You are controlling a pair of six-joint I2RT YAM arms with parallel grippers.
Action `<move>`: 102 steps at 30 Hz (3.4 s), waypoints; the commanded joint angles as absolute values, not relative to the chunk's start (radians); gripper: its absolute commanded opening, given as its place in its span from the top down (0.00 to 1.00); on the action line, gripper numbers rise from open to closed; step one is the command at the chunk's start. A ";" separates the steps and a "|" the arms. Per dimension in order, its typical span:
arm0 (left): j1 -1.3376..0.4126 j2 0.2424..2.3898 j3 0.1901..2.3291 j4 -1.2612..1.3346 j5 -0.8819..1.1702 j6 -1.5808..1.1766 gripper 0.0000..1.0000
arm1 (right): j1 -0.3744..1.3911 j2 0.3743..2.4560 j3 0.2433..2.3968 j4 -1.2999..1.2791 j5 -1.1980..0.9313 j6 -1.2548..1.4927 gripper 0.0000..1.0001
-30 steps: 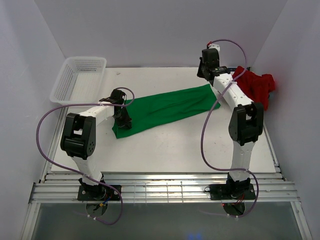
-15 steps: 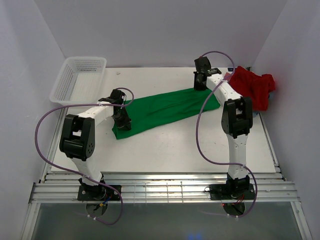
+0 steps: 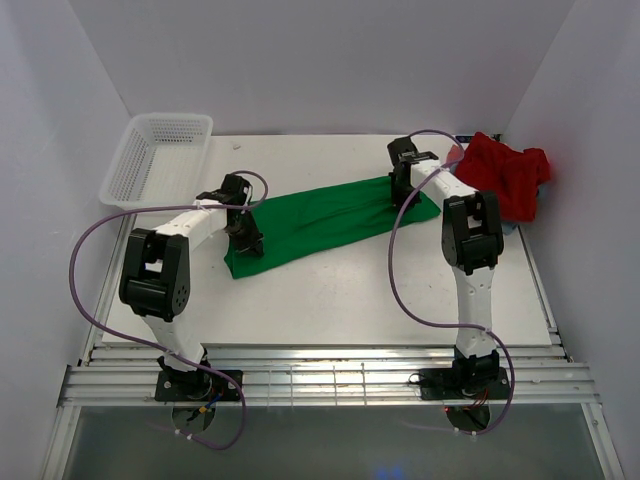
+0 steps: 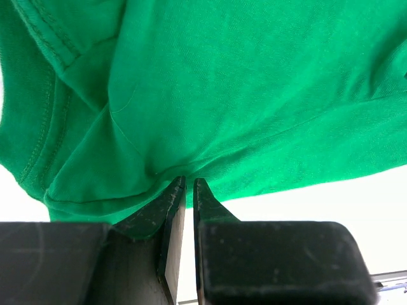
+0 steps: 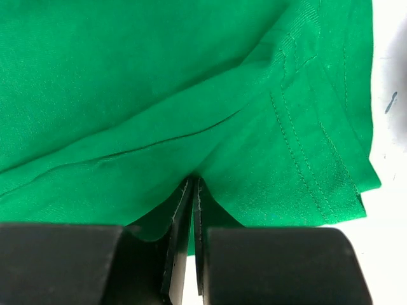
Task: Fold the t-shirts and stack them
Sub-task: Fold the tshirt
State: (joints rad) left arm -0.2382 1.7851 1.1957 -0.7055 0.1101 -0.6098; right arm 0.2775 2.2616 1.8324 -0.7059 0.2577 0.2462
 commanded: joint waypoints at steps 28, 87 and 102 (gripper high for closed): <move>-0.100 2.195 1.587 -0.741 0.034 -0.515 0.80 | 0.512 1.959 1.381 -0.945 0.057 0.284 0.91; -0.068 2.540 2.249 -0.810 0.190 -0.560 0.80 | 0.581 1.895 1.171 -0.785 0.086 0.212 0.92; -0.092 2.631 2.338 -0.713 0.253 -0.584 0.80 | 0.843 1.861 1.242 -0.847 -0.162 0.221 0.92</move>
State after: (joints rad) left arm -0.0788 2.5858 2.3119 -0.7536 0.2722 -0.5884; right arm 0.7959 1.8526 1.2167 -0.7761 -0.0315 0.2272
